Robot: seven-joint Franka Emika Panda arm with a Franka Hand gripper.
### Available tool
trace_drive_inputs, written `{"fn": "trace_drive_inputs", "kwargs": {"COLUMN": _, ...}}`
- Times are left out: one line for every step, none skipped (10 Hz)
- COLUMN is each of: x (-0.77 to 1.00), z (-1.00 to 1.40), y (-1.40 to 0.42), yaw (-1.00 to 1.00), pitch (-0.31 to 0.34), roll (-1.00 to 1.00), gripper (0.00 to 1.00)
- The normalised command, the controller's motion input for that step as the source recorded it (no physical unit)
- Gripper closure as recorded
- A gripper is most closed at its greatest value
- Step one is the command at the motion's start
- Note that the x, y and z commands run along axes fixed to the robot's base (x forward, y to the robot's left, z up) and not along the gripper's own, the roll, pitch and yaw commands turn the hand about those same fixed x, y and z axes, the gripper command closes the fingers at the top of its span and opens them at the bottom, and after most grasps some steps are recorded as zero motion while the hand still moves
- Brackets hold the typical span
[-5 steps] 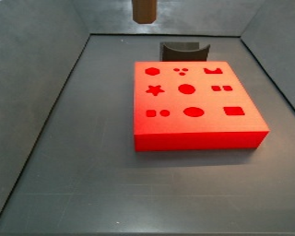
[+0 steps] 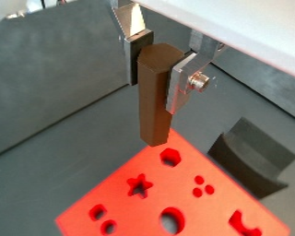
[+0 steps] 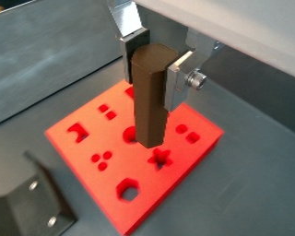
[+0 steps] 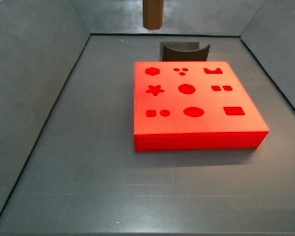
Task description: Insert the hexagon object.
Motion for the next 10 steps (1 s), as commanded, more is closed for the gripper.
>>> {"fn": "trace_drive_inputs", "kwargs": {"x": 0.0, "z": -0.36, "y": 0.61, "yaw": 0.52, "pitch": -0.2, "roll": -0.08, "gripper": 1.0}}
{"fn": "trace_drive_inputs", "kwargs": {"x": 0.0, "z": -0.36, "y": 0.57, "yaw": 0.59, "pitch": -0.211, "roll": -0.07, "gripper": 1.0}}
{"fn": "trace_drive_inputs", "kwargs": {"x": 0.03, "z": -0.39, "y": 0.47, "yaw": 0.6, "pitch": -0.193, "roll": -0.06, "gripper": 1.0}}
{"fn": "trace_drive_inputs", "kwargs": {"x": 0.31, "z": -0.4, "y": 0.38, "yaw": 0.53, "pitch": -0.164, "roll": -0.07, "gripper": 1.0}}
{"fn": "trace_drive_inputs", "kwargs": {"x": 0.68, "z": -0.53, "y": 0.0, "yaw": 0.01, "pitch": 0.0, "roll": -0.02, "gripper": 1.0}}
{"fn": "trace_drive_inputs", "kwargs": {"x": 0.25, "z": -0.84, "y": 0.0, "yaw": 0.0, "pitch": -0.184, "roll": -0.05, "gripper": 1.0}}
{"fn": "trace_drive_inputs", "kwargs": {"x": 0.21, "z": -0.9, "y": 0.0, "yaw": -0.12, "pitch": -0.09, "roll": 0.0, "gripper": 1.0}}
{"fn": "trace_drive_inputs", "kwargs": {"x": 0.0, "z": -0.77, "y": 0.0, "yaw": 0.02, "pitch": -0.141, "roll": 0.0, "gripper": 1.0}}
{"fn": "trace_drive_inputs", "kwargs": {"x": 0.0, "z": -0.52, "y": 0.04, "yaw": 0.63, "pitch": -0.137, "roll": -0.05, "gripper": 1.0}}
{"fn": "trace_drive_inputs", "kwargs": {"x": 0.0, "z": -0.29, "y": 0.0, "yaw": 0.66, "pitch": -0.13, "roll": -0.03, "gripper": 1.0}}
